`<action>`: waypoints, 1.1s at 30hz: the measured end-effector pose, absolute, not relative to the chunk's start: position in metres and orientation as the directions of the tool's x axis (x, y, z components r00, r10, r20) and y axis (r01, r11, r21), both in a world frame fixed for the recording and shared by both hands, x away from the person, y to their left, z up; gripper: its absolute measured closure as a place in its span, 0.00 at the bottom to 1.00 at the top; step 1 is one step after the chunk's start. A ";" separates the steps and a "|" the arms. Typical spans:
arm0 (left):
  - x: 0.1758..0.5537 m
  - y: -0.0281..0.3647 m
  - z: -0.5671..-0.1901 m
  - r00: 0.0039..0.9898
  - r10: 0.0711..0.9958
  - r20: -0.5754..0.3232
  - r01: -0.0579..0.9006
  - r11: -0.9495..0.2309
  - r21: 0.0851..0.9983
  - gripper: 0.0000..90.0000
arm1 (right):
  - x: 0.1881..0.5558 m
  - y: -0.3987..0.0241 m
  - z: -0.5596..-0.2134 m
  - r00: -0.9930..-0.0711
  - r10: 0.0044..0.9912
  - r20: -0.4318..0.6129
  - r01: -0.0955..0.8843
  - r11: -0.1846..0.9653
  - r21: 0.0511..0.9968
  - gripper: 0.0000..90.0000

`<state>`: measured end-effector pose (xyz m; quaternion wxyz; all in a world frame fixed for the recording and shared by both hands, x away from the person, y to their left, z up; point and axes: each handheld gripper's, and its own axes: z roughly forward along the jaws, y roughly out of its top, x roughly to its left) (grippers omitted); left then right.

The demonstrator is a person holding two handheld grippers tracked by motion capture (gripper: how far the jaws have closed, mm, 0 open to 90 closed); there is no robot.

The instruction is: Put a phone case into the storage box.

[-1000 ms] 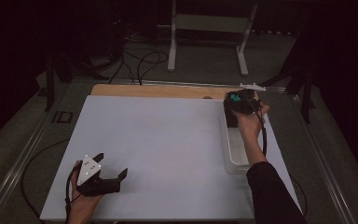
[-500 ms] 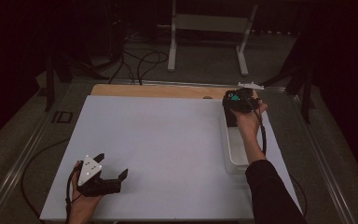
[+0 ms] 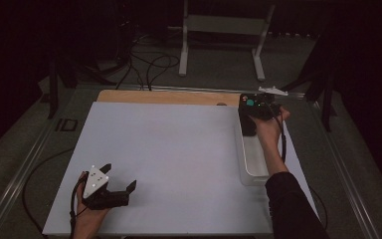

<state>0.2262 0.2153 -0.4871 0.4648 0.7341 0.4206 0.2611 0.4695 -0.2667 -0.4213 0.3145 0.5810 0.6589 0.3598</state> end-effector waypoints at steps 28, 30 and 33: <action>0.227 0.216 -0.482 0.511 0.859 0.008 0.374 -0.231 0.898 0.01 | 0.367 -0.249 -0.398 -0.433 0.901 0.026 0.476 0.204 0.855 0.09; 0.227 0.215 -0.481 0.513 0.859 0.003 0.370 -0.225 0.901 0.01 | 0.355 -0.251 -0.400 -0.449 0.893 0.039 0.471 0.199 0.860 0.09; 0.227 0.216 -0.480 0.513 0.858 0.004 0.367 -0.224 0.903 0.01 | 0.337 -0.254 -0.405 -0.470 0.882 0.032 0.445 0.206 0.872 0.09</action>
